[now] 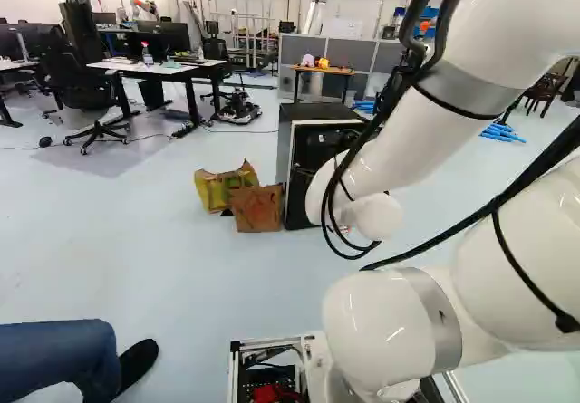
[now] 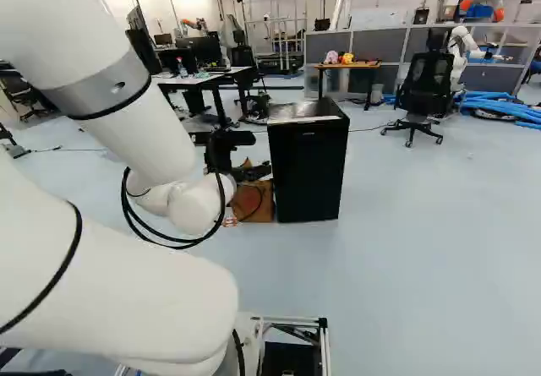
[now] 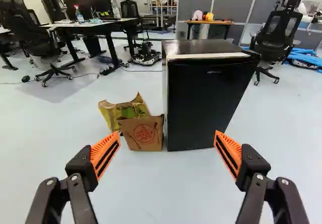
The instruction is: Grab a drink from the fridge
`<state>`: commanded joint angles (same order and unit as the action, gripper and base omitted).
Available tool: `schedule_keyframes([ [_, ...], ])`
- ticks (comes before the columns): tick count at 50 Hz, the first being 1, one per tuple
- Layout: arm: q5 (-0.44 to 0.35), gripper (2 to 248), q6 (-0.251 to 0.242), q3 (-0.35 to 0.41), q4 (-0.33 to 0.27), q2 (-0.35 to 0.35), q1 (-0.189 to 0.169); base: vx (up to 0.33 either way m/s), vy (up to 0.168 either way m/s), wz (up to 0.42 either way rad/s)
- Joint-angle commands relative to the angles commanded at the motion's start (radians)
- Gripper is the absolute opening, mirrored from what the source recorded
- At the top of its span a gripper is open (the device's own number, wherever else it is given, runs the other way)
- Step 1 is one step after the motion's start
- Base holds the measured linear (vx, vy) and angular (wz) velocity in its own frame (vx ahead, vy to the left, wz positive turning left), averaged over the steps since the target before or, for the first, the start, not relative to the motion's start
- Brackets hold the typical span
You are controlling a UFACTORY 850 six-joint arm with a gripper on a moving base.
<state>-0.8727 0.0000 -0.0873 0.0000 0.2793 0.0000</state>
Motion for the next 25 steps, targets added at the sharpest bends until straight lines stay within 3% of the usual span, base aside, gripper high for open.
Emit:
schedule_keyframes([
  [25,0.000,247,0.000,0.000,0.000,0.000,0.000,0.151,-0.053,0.003],
])
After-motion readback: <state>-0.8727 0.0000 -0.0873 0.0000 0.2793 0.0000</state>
